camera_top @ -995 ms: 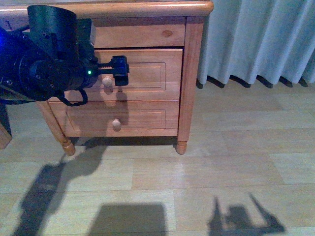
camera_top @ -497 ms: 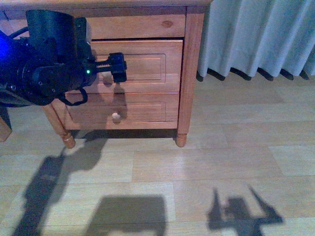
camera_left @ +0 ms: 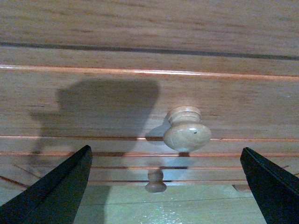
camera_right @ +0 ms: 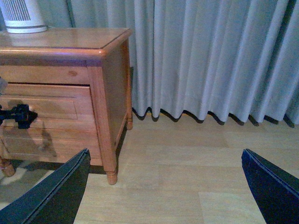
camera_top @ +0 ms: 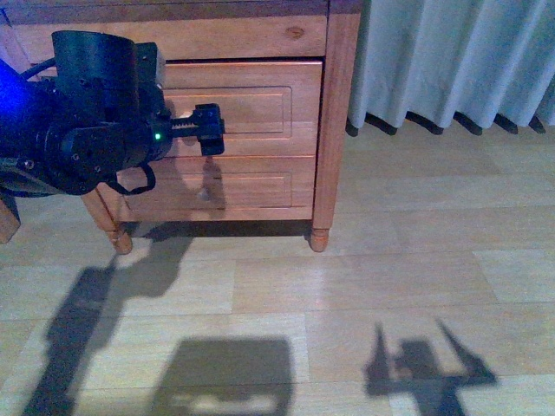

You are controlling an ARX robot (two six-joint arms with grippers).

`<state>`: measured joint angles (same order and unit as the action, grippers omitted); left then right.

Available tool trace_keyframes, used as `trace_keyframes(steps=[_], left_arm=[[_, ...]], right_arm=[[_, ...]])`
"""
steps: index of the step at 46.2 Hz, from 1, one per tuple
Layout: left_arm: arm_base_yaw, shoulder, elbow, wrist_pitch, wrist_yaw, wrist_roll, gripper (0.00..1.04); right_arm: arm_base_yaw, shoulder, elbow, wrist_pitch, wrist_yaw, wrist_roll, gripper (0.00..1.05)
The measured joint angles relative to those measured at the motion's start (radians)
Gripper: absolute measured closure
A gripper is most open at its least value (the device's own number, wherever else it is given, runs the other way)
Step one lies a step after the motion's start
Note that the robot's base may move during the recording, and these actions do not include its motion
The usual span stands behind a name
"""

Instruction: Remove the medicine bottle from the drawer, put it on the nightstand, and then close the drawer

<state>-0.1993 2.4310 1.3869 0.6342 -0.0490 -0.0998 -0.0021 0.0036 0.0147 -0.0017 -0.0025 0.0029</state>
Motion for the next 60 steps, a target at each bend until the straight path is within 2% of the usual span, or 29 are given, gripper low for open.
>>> trace_keyframes(steps=[36, 38, 41, 48, 57, 60], left_arm=[[-0.041, 0.029, 0.072, -0.006, -0.008, 0.032, 0.07], [-0.041, 0.031, 0.073, -0.009, -0.010, 0.032, 0.09], [-0.041, 0.032, 0.077, -0.013, -0.012, 0.032, 0.19], [-0.040, 0.037, 0.089, -0.018, -0.032, 0.030, 0.51], [-0.034, 0.038, 0.090, -0.021, -0.050, 0.027, 0.76], [-0.034, 0.038, 0.090, -0.022, -0.053, 0.027, 0.76]], right_arm=[[0.000, 0.000, 0.000, 0.000, 0.000, 0.000, 0.07], [0.000, 0.000, 0.000, 0.000, 0.000, 0.000, 0.07], [0.000, 0.000, 0.000, 0.000, 0.000, 0.000, 0.07], [0.000, 0.000, 0.000, 0.000, 0.000, 0.000, 0.07], [0.000, 0.000, 0.000, 0.000, 0.000, 0.000, 0.07], [0.000, 0.000, 0.000, 0.000, 0.000, 0.000, 0.07]])
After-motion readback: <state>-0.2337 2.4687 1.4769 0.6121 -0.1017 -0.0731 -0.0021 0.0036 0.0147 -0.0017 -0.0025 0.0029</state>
